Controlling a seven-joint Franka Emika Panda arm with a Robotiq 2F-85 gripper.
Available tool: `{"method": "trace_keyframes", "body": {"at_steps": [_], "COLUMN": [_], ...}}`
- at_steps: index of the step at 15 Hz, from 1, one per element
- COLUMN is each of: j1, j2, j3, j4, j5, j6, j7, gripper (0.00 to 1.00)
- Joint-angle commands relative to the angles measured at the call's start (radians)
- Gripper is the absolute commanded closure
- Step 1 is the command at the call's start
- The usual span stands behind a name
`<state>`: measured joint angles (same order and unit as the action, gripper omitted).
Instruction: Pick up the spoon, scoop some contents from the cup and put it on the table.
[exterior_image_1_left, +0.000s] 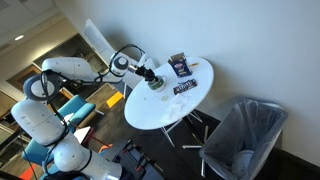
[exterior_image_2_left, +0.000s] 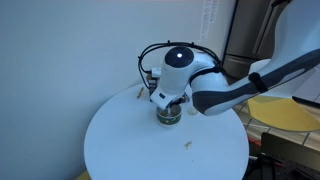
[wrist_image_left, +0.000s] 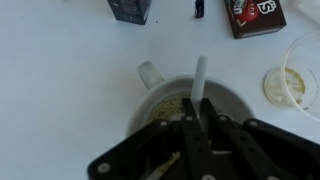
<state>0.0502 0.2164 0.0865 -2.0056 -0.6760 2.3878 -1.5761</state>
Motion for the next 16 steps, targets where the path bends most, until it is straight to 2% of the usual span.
{"method": "trace_keyframes", "body": {"at_steps": [1, 8, 16], "j1": [-0.017, -0.029, -0.048], "j2": [-0.018, -0.036, -0.068], "j3": [0.005, -0.009, -0.017], "j4": [-0.023, -0.034, -0.047], "j5": [0.081, 0.192, 0.255], "j6": [0.040, 0.063, 0.093], "j7": [-0.058, -0.115, -0.129], "gripper": [0.97, 0.97, 0.97]}}
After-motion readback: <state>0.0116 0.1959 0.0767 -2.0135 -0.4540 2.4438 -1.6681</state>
